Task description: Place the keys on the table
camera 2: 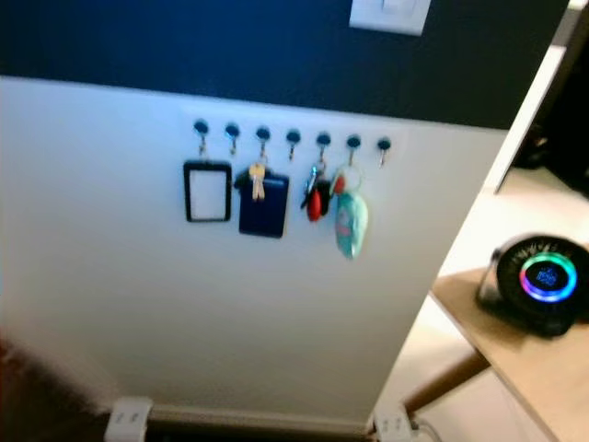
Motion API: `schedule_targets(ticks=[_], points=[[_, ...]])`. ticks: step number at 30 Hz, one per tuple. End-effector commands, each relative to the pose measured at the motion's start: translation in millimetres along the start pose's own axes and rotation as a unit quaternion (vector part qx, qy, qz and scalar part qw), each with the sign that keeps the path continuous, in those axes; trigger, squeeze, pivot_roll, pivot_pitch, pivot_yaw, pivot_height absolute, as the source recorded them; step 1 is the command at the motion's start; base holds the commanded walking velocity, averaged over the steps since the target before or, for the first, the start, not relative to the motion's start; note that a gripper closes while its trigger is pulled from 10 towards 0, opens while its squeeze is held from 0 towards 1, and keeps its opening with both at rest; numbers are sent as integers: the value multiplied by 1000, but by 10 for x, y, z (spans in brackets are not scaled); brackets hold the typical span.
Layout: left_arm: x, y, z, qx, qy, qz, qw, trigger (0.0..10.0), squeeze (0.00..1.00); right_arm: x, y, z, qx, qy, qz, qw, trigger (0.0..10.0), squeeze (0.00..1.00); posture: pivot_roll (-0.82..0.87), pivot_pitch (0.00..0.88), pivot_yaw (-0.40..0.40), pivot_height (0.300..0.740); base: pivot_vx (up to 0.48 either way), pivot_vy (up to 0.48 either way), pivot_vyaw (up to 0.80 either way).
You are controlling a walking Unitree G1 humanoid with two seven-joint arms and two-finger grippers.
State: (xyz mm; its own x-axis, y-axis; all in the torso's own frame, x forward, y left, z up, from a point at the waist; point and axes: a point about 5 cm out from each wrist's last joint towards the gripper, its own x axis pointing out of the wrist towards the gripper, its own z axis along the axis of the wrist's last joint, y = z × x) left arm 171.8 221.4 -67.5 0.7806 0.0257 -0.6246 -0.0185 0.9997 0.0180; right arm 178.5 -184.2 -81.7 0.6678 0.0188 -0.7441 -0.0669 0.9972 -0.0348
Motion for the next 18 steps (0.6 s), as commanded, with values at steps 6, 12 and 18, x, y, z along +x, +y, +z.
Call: schedule_targets(ticks=[6,12,18], points=[[21,15,44,11,-1,-3,1000,10000,0,-3,25,-17,5,1,2,1000,10000,0,106,58,-69,740,0,0,0],[29,22,67,15,-4,-5,1000,10000,0,3,38,-2,6,-2,3,1000,10000,0,107,56,-66,740,0,0,0],[48,7,100,14,-10,-6,1000,10000,0,5,38,8,6,-3,3,1000,10000,0,108,58,-65,740,0,0,0]])
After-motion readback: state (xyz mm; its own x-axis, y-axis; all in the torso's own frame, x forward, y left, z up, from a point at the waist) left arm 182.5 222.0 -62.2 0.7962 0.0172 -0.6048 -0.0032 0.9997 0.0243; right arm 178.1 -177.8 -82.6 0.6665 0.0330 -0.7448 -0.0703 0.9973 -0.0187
